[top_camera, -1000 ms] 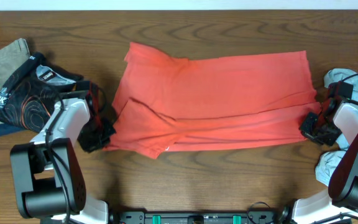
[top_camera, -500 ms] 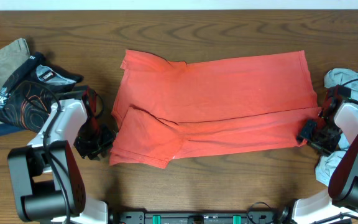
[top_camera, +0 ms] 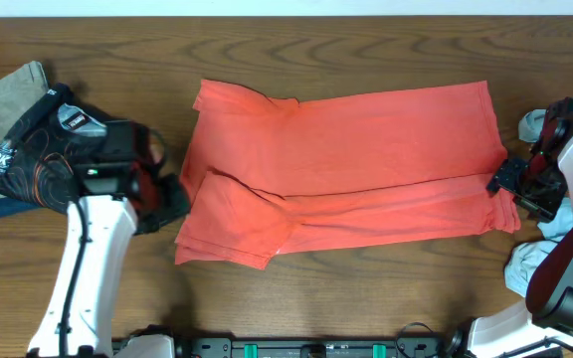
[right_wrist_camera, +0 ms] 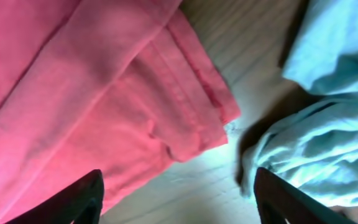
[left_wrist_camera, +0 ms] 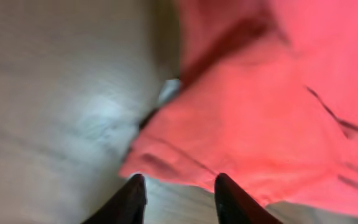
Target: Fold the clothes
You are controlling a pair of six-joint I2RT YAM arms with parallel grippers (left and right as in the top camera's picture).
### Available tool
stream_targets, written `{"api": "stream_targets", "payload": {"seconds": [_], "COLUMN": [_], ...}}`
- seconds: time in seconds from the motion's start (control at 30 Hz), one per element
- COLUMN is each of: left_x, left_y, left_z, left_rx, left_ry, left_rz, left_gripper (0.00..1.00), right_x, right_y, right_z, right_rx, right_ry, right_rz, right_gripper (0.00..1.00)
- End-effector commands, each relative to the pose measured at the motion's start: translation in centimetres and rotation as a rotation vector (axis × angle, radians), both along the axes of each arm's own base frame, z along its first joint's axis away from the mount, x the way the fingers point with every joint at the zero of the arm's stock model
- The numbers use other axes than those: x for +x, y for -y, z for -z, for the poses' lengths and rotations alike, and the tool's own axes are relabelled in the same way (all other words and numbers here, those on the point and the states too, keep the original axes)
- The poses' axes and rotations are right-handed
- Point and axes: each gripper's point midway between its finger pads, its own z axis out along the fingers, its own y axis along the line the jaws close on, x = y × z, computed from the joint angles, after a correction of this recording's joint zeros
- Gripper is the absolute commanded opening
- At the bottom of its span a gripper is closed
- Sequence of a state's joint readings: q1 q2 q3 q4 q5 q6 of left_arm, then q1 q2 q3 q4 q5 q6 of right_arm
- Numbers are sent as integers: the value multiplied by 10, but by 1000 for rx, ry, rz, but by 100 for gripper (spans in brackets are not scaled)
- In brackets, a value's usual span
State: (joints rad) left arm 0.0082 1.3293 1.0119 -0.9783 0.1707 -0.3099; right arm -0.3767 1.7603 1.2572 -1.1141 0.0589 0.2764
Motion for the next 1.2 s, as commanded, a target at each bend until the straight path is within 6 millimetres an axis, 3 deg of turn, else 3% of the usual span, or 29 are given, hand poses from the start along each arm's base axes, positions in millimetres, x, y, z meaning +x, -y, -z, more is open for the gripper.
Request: {"api": "stream_targets", "payload": {"seconds": [0.0,0.17,0.3,0.5,0.77,1.17], "left_x": [4,1,-15,-45,-71,-71], "left_y": [30,80,119,149,164,143], "left_z": [-2,11,31,70,99,114], "left_rx": [-14,-8,10,59,99,228], "left_ry": [25,17,-37,-179,-292,-324], "left_rz": [175,401,610,801,904,911], "left_gripper": [44,47,47,47,47,46], "right_x": [1,-3,-4,-5,-5,-6], "right_y": [-8,-9,-10,-10,-10,-10], "right_z": [2,3,3,3,3,3], "right_rx": [48,53,55,57,57,58], "right_ry": [14,2,-4,-8,-9,-12], "right_rz": [-4,-8,-7,-15,-15,-18], "right_gripper": [78,79,79,80,80,80]}}
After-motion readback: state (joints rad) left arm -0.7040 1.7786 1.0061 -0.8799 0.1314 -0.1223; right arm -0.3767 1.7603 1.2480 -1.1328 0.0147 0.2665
